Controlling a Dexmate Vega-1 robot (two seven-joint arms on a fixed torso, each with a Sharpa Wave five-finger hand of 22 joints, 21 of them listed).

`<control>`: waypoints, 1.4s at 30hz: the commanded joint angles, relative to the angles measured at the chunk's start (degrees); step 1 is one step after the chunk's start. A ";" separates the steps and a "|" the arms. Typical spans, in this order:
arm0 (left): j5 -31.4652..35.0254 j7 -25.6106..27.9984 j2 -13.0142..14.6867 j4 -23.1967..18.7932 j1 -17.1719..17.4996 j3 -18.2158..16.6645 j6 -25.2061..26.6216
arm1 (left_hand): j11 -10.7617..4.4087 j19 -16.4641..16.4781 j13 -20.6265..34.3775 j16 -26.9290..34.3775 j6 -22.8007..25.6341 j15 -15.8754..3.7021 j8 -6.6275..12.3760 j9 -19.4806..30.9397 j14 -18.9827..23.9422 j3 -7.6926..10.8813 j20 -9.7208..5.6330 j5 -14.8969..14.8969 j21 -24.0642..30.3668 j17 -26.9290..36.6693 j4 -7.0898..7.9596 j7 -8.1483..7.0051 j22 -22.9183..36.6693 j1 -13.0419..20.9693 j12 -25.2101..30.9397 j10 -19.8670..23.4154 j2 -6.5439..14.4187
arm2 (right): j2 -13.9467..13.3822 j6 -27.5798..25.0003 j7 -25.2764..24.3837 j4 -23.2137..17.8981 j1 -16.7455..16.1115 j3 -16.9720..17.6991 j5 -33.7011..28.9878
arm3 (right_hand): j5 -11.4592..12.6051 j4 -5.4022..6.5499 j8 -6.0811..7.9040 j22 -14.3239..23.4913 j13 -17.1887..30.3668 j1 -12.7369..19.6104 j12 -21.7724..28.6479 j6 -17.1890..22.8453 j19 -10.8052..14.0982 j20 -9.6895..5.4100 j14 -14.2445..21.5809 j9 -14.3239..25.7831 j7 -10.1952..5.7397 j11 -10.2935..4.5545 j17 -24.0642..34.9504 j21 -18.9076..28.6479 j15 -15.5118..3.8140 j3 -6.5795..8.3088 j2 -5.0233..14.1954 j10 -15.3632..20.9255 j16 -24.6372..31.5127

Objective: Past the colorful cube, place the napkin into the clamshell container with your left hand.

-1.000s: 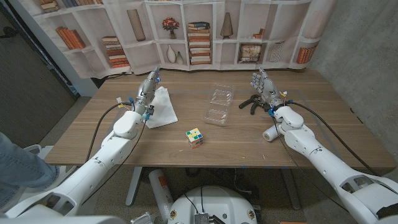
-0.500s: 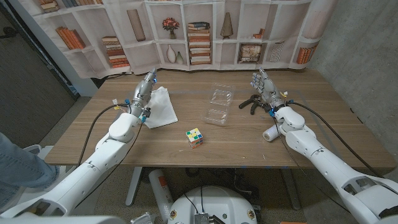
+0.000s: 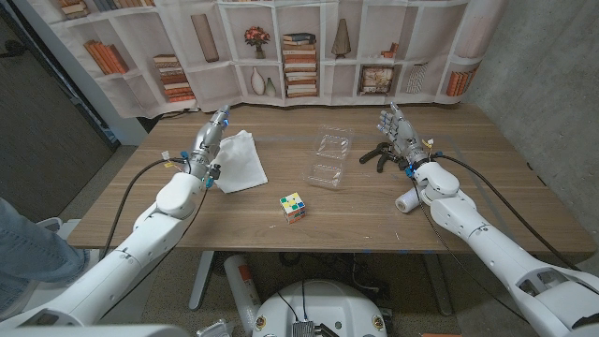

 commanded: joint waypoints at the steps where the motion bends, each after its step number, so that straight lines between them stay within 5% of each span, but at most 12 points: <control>1: 0.71 1.74 1.00 -1.26 2.01 -2.05 -0.49 | -0.12 -3.74 0.04 0.04 0.40 0.24 0.18 0.14 0.42 -0.15 0.24 0.39 0.10 0.23 -0.29 -0.13 0.14 0.68 0.25 0.45 -0.18 | 0.53 1.05 -0.02 0.80 0.36 0.08 -0.16 | -0.21 -0.28 0.38 0.18 0.24 0.36 0.28 0.57 1.15 -0.59 0.71 0.24 0.06 -0.19 0.24 0.08 -0.44 0.10 0.08 0.64 0.32; 25: 2.97 4.01 2.15 -1.34 2.72 -3.69 0.81 | -0.25 -3.25 0.06 0.05 1.64 -0.11 0.26 0.16 1.32 -0.43 0.34 0.55 0.08 0.24 -0.53 -0.41 0.13 1.08 0.36 1.60 -0.19 | 2.29 2.08 1.74 5.54 2.92 -0.41 0.12 | -0.44 -0.44 0.43 0.16 0.24 0.54 0.30 0.82 1.36 -0.50 1.02 0.24 0.09 -0.39 0.22 -0.13 -0.35 0.00 0.21 0.94 0.30; 42: 6.43 7.10 4.25 -4.87 5.52 -4.86 3.08 | -0.70 -3.43 0.06 -0.11 2.03 -0.48 0.12 0.16 1.52 -0.61 0.28 0.72 -0.13 0.24 -0.72 -0.72 0.12 1.44 0.17 1.77 -0.17 | 0.88 1.05 2.82 3.14 2.12 -0.14 0.79 | -0.59 -0.50 0.39 0.16 0.24 0.57 0.26 0.76 1.42 -0.35 1.13 0.24 0.04 -0.16 0.24 -0.26 -0.41 -0.09 0.27 1.01 0.27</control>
